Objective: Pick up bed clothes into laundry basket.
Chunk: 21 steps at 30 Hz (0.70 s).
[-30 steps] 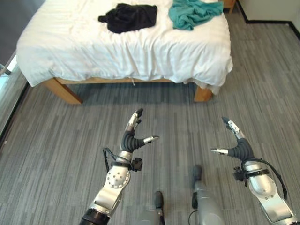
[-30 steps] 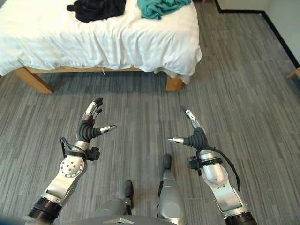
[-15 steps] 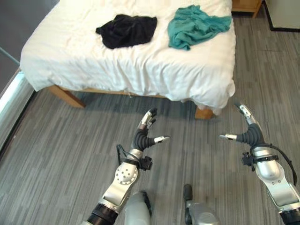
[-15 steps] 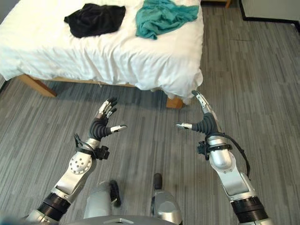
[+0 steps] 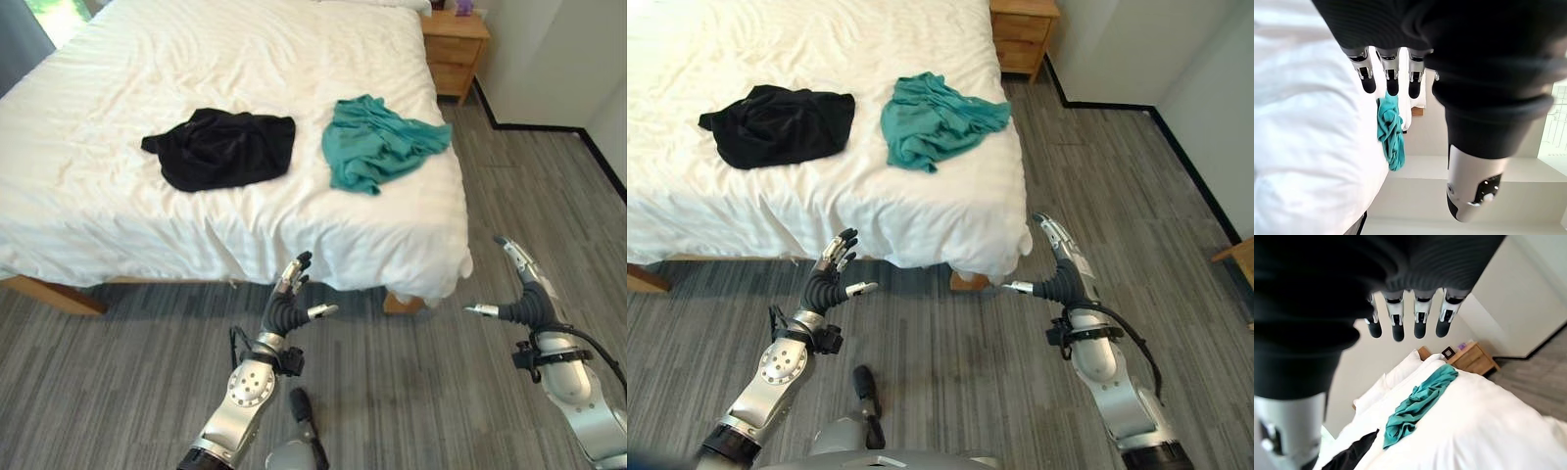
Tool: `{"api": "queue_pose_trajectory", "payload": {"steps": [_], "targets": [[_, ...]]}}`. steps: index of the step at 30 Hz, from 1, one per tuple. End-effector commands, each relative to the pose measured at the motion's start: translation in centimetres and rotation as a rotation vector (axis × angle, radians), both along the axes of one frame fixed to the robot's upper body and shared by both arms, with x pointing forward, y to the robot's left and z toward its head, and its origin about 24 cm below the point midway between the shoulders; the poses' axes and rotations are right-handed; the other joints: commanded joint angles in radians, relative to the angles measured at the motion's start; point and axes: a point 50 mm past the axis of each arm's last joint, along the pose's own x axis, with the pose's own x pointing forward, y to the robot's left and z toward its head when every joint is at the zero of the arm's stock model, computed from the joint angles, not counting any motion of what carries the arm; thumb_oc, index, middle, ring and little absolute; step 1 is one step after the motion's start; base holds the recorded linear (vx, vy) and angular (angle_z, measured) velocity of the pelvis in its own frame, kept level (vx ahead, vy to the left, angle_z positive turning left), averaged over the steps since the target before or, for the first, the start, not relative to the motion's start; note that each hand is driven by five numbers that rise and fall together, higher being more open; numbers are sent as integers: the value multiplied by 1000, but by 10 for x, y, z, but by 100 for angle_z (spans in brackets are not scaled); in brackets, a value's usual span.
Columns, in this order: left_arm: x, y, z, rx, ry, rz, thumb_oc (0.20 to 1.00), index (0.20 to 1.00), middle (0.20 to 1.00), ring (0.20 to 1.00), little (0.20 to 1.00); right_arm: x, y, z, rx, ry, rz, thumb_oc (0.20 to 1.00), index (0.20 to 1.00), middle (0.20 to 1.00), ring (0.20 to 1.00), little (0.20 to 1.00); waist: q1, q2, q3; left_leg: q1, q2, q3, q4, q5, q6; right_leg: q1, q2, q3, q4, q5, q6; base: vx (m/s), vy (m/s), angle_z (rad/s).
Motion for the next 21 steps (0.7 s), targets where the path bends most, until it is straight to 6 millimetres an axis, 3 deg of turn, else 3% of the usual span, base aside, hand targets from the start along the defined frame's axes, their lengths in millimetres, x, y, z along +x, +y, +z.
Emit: {"api": "queue_pose_trajectory", "payload": {"steps": [1, 2, 3, 4, 5, 6, 7, 8, 9, 12, 13, 14, 15, 16, 17, 19, 20, 21], "targets": [[-2, 2, 25, 4, -131, -10, 1000, 1000, 1000, 1000, 1000, 13, -11, 66, -168, -348, -99, 1000, 1000, 1000, 1000, 1000, 30, 9, -5, 75, 119, 15, 6, -1, -162, -151, -121, -11, 178, 246, 87, 239, 208, 5], [-2, 7, 26, 28, -136, 2, 1000, 1000, 1000, 1000, 1000, 15, -9, 86, -231, -455, -135, 1000, 1000, 1000, 1000, 1000, 32, 22, 2, 107, 114, 15, 6, -35, -147, -223, -118, -35, 310, 290, 90, 128, 120, -1], [-2, 7, 26, 28, -138, 3, 1000, 1000, 1000, 1000, 1000, 15, -9, 86, -231, -457, -135, 1000, 1000, 1000, 1000, 1000, 33, 24, 2, 103, 118, 17, 6, -29, -146, -230, -114, -33, 310, 296, 90, 282, 209, -6], [-1, 7, 25, 37, -130, 5, 1000, 1000, 1000, 1000, 1000, 17, -13, 90, -250, -479, -166, 1000, 1000, 1000, 1000, 1000, 27, 32, 6, 113, 106, -4, 6, -43, -133, -274, -61, -11, 369, 275, 75, 239, 169, 15], [1, 6, 25, 36, -131, 9, 1000, 1000, 1000, 1000, 1000, 19, -16, 92, -262, -486, -192, 1000, 1000, 1000, 1000, 1000, 13, 39, 13, 131, 88, -32, 6, -57, -123, -321, 14, 16, 402, 225, 58, 498, 244, 45], [1, 8, 22, 24, -114, 3, 1000, 1000, 1000, 1000, 1000, 23, -27, 97, -297, -487, -241, 1000, 1000, 1000, 1000, 1000, 3, 41, 28, 141, 49, -74, 6, -66, -119, -372, 113, 43, 329, 124, 53, 389, 152, 64], [2, 8, 22, 20, -114, 2, 1000, 1000, 1000, 1000, 1000, 24, -27, 98, -299, -489, -242, 1000, 1000, 1000, 1000, 1000, -4, 43, 27, 141, 48, -80, 6, -70, -120, -366, 111, 38, 321, 119, 53, 358, 101, 67], [1, 8, 17, 8, -90, -4, 1000, 1000, 1000, 1000, 1000, 30, -32, 95, -312, -461, -272, 1000, 1000, 1000, 1000, 1000, 0, 41, 31, 146, 35, -91, 6, -77, -119, -375, 123, 35, 265, 85, 19, 399, -33, 128], [-1, 9, 10, -17, -42, -26, 1000, 1000, 1000, 1000, 1000, 46, -47, 87, -329, -383, -333, 1000, 1000, 1000, 1000, 1000, -5, 26, 26, 170, -3, -136, 6, -114, -121, -373, 121, 48, 66, 90, -34, 378, -33, 126], [-1, 11, 6, -25, -19, -26, 1000, 1000, 1000, 1000, 1000, 52, -53, 81, -322, -342, -364, 1000, 1000, 1000, 1000, 1000, -5, 22, 23, 183, -13, -157, 6, -131, -123, -371, 104, 44, -28, 121, -36, 316, -100, 90], [-3, 18, 2, -43, 10, -9, 1000, 1000, 1000, 1000, 1000, 68, -64, 68, -339, -254, -417, 1000, 1000, 1000, 1000, 1000, 13, 21, 18, 212, -8, -172, 6, -164, -137, -398, 60, -39, -148, 198, -10, 398, -138, 86], [-4, 21, 0, -53, 20, 9, 1000, 1000, 1000, 1000, 1000, 74, -70, 57, -353, -193, -453, 1000, 1000, 1000, 1000, 1000, 35, 20, 20, 230, -3, -166, 6, -174, -146, -422, 36, -99, -164, 223, -2, 641, -241, 82], [-8, 30, -2, -50, 26, 46, 1000, 1000, 1000, 1000, 1000, 91, -76, 39, -350, -89, -484, 1000, 1000, 1000, 1000, 1000, 52, 16, 22, 281, -5, -168, 6, -218, -151, -422, -4, -200, -187, 239, -6, 386, -136, 49], [-8, 31, -2, -50, 26, 48, 1000, 1000, 1000, 1000, 1000, 92, -75, 39, -350, -89, -482, 1000, 1000, 1000, 1000, 1000, 49, 16, 23, 283, -5, -170, 6, -219, -150, -419, -6, -201, -187, 237, -5, 520, -170, 65], [-11, 34, -7, -71, 40, 83, 1000, 1000, 1000, 1000, 1000, 98, -78, 26, -352, -25, -488, 1000, 1000, 1000, 1000, 1000, 62, 7, 3, 330, -18, -184, 6, -252, -153, -384, -26, -219, -193, 264, -13, 370, -107, 62], [-12, 36, -8, -74, 44, 97, 1000, 1000, 1000, 1000, 1000, 98, -78, 21, -353, -1, -483, 1000, 1000, 1000, 1000, 1000, 67, 14, -6, 350, -16, -188, 6, -250, -157, -361, -33, -235, -197, 263, -12, 292, -105, 56], [-14, 37, -10, -91, 54, 106, 1000, 1000, 1000, 1000, 1000, 99, -76, 18, -366, 17, -471, 1000, 1000, 1000, 1000, 1000, 72, 20, -1, 360, -10, -191, 53, -244, -169, -335, -30, -240, -198, 253, -26, 163, -136, 28], [-14, 36, -10, -125, 57, 112, 1000, 1000, 1000, 1000, 1000, 102, -73, 14, -370, 40, -453, 1000, 1000, 1000, 1000, 1000, 82, 20, 14, 310, 6, -193, 181, -227, -198, -302, -38, -249, -199, 245, -39, 192, -195, 22]]}}
